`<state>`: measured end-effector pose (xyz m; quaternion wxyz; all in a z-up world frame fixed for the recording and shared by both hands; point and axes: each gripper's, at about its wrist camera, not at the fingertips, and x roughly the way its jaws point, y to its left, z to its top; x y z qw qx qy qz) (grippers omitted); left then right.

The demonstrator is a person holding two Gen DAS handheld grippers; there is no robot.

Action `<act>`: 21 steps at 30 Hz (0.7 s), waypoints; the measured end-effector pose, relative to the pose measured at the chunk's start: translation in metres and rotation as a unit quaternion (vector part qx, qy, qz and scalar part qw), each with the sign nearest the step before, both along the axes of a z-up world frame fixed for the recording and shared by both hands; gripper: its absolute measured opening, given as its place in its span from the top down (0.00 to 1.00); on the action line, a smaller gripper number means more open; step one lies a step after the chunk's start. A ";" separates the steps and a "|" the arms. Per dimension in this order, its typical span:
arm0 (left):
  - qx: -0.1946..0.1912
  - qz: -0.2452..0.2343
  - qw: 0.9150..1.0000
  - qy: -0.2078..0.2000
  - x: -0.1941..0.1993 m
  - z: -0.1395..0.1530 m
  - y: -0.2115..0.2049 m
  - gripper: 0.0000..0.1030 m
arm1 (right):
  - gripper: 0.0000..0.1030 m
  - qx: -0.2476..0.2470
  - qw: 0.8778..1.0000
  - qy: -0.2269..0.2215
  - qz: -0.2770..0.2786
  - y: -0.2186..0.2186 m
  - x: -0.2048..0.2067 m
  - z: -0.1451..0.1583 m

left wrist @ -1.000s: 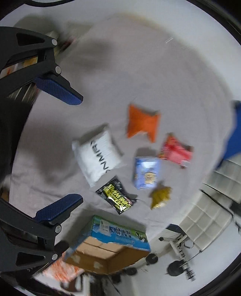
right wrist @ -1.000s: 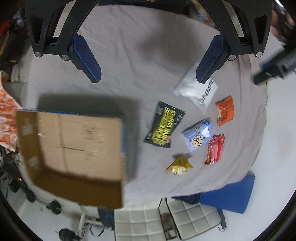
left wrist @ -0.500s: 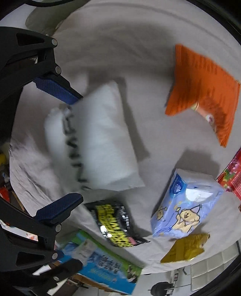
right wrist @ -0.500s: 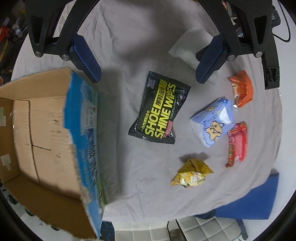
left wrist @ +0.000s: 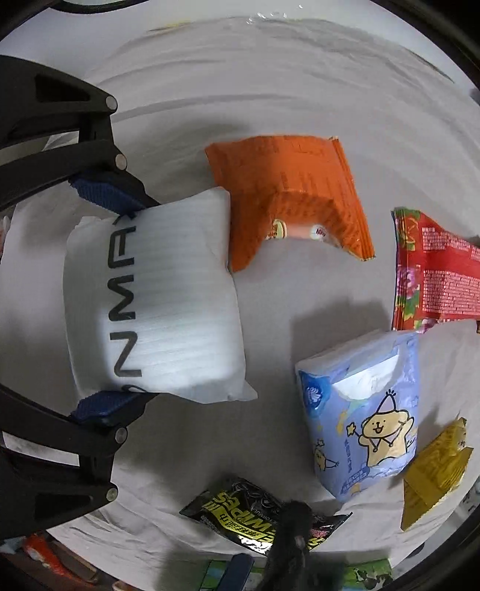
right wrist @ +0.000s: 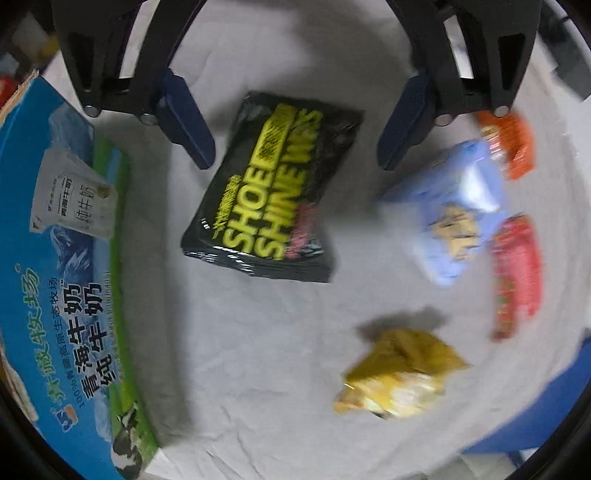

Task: Organize soft objects
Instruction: 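Grasp the white NMAX pouch with the left tool while the right tool grasps the black shoe-wipes pack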

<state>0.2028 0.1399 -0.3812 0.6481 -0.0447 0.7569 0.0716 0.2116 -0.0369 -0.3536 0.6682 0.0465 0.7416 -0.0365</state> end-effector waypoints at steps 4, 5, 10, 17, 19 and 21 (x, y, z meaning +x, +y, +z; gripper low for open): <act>-0.008 0.022 1.000 -0.002 0.001 0.001 0.011 0.19 | 0.34 -0.007 1.000 0.021 0.006 -0.001 -0.004 -0.017; -0.014 0.034 0.999 -0.005 -0.001 -0.004 0.018 0.19 | 0.37 -0.005 1.000 0.017 0.013 -0.002 -0.007 -0.016; -0.028 0.057 0.998 -0.012 -0.010 -0.005 0.031 0.18 | 0.40 -0.018 0.993 0.049 0.110 0.002 -0.047 -0.014; -0.040 0.016 0.999 -0.025 -0.040 -0.012 0.020 0.22 | 0.38 -0.016 0.981 0.074 0.179 -0.014 -0.103 -0.010; -0.039 -0.018 0.999 -0.032 -0.048 -0.007 0.004 0.21 | 0.35 0.008 0.985 0.066 0.161 -0.019 -0.104 -0.008; -0.024 -0.038 0.998 -0.033 -0.056 -0.010 -0.005 0.19 | 0.34 0.010 0.988 0.056 0.141 -0.027 -0.104 -0.002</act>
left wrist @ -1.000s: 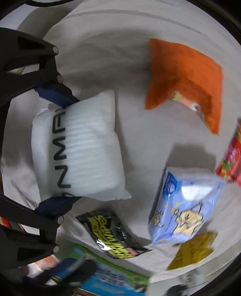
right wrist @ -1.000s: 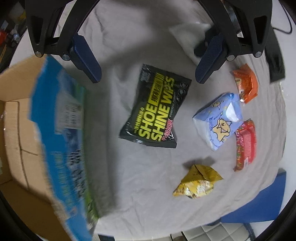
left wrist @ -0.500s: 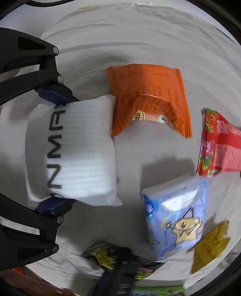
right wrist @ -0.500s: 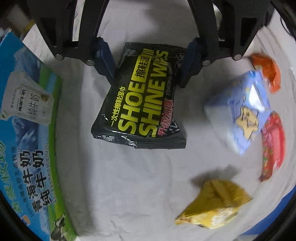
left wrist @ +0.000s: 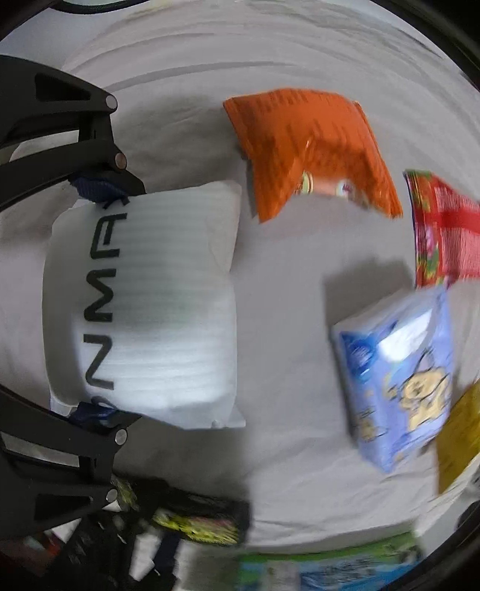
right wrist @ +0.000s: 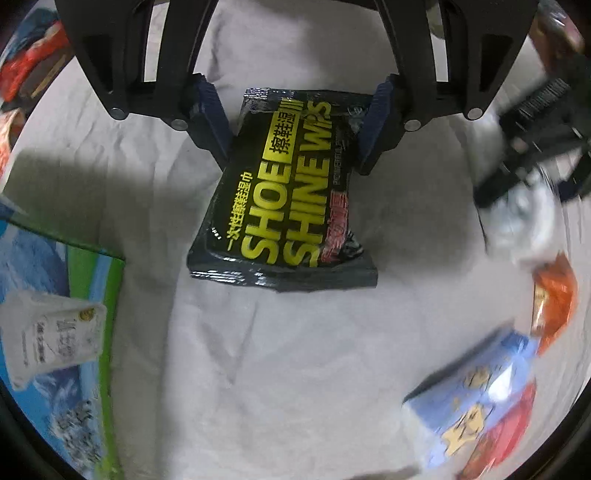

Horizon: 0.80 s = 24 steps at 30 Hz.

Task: Organize soft objects
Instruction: 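Grasp the white NMAX pouch with the left tool while the right tool grasps the black shoe-wipes pack, then carry both packs over the cardboard box and lower them inside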

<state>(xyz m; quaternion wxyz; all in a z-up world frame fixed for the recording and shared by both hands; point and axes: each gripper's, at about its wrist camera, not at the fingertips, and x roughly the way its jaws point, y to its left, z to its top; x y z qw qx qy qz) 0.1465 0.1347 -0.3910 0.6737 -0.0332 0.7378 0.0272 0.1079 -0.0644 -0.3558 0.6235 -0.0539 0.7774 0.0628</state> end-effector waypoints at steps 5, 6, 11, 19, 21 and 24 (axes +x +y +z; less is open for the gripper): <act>-0.004 0.024 1.000 0.009 -0.012 -0.011 0.000 0.08 | 0.34 -0.009 1.000 -0.001 -0.027 -0.007 0.006 -0.001; -0.005 0.024 1.000 0.007 -0.007 -0.016 -0.003 0.05 | 0.34 -0.012 0.999 -0.002 -0.030 -0.006 0.006 -0.002; -0.006 0.035 0.999 -0.028 -0.017 -0.023 0.000 0.00 | 0.34 -0.016 0.999 0.003 -0.052 -0.010 0.026 -0.016; -0.009 0.032 0.999 -0.031 -0.022 -0.029 0.015 0.01 | 0.37 -0.025 0.998 -0.003 -0.052 0.000 0.026 -0.030; -0.004 0.035 0.999 -0.029 -0.014 -0.013 0.003 0.10 | 0.39 -0.027 0.998 0.001 -0.052 0.005 0.025 -0.033; -0.005 0.027 0.999 -0.036 -0.019 -0.006 0.001 0.26 | 0.42 -0.031 0.998 -0.002 -0.046 0.015 0.020 -0.035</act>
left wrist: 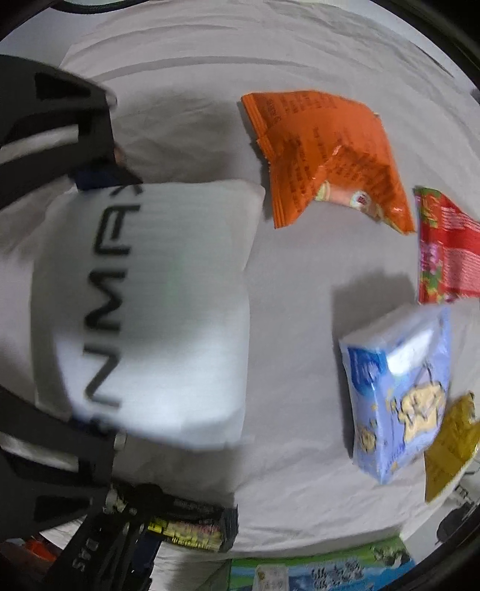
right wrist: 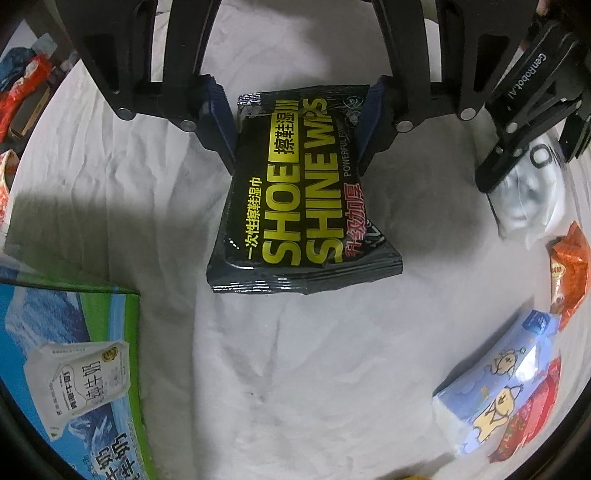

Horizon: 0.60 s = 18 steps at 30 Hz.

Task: Organize soft objects
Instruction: 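Carry both packs over the cardboard box and lower them inside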

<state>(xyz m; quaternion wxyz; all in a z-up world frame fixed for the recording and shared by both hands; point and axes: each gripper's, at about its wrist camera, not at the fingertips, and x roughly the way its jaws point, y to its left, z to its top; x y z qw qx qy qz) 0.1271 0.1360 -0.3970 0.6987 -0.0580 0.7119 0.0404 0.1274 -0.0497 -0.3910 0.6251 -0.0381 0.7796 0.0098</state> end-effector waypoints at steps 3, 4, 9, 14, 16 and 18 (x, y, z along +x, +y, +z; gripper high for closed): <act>0.008 -0.009 1.000 -0.002 -0.008 0.005 -0.006 0.29 | 0.46 -0.005 1.000 -0.004 0.008 0.006 -0.005 0.001; 0.011 -0.011 1.000 -0.003 -0.012 0.006 -0.007 0.29 | 0.47 -0.006 1.000 -0.005 0.012 0.009 -0.005 0.002; 0.012 -0.014 1.000 -0.011 -0.026 0.022 -0.022 0.29 | 0.50 -0.003 0.999 -0.020 0.027 0.016 -0.015 0.013; 0.008 -0.013 1.000 -0.026 -0.037 0.058 -0.040 0.29 | 0.50 0.013 0.998 -0.042 0.034 0.011 -0.033 0.036; 0.004 -0.015 0.999 -0.036 -0.043 0.072 -0.039 0.29 | 0.50 0.022 0.998 -0.054 0.037 0.006 -0.043 0.050; 0.003 -0.020 0.998 -0.051 -0.050 0.093 -0.043 0.29 | 0.50 0.034 0.997 -0.067 0.037 -0.004 -0.051 0.067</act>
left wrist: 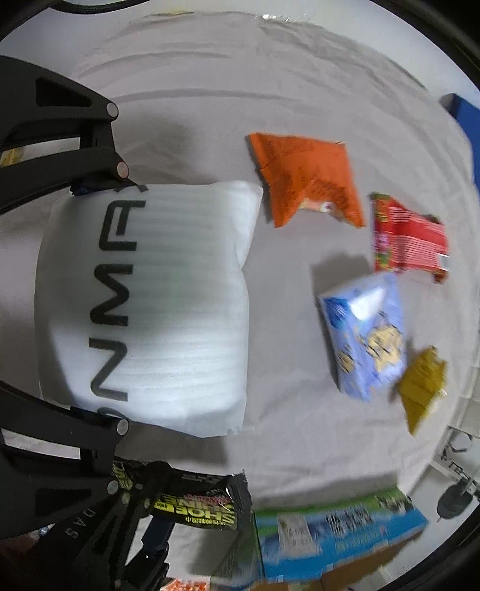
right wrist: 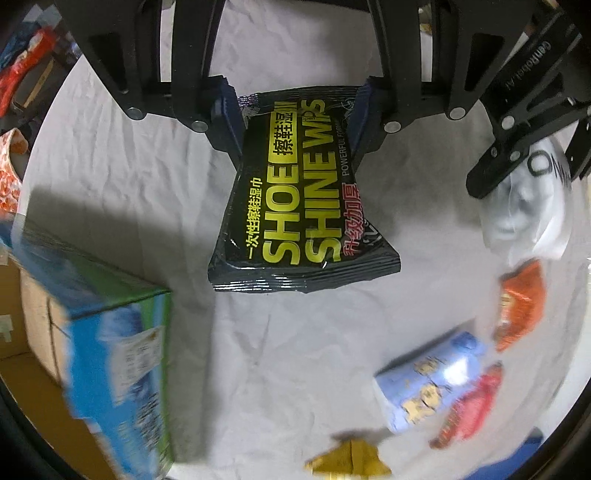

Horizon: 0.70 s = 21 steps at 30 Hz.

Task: Organize soft objects
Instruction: 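Carry both packs over the cardboard box and lower them inside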

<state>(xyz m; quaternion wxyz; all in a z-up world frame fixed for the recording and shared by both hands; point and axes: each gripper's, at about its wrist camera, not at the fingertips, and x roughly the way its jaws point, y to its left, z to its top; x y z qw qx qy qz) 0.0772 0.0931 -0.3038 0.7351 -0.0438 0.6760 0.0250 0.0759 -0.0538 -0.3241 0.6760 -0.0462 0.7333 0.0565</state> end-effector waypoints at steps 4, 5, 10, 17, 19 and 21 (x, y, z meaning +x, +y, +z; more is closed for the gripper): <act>-0.014 -0.011 0.999 -0.031 -0.003 0.043 -0.014 0.29 | 0.50 0.026 0.999 -0.024 -0.009 -0.021 -0.015 0.040; -0.018 -0.017 0.999 -0.043 -0.003 0.058 -0.020 0.29 | 0.50 0.033 0.999 -0.031 -0.013 -0.028 -0.019 0.050; -0.039 -0.039 0.994 -0.092 0.005 0.119 -0.050 0.29 | 0.50 0.071 0.995 -0.059 -0.041 -0.075 -0.020 0.110; -0.097 -0.098 0.982 -0.132 0.043 0.190 -0.133 0.29 | 0.50 0.099 0.986 -0.108 -0.079 -0.162 -0.002 0.200; -0.118 -0.114 0.978 -0.131 0.058 0.199 -0.157 0.29 | 0.50 0.098 0.984 -0.123 -0.086 -0.193 0.006 0.220; -0.142 -0.126 0.974 -0.120 0.081 0.202 -0.188 0.29 | 0.50 0.085 0.982 -0.140 -0.091 -0.225 0.021 0.236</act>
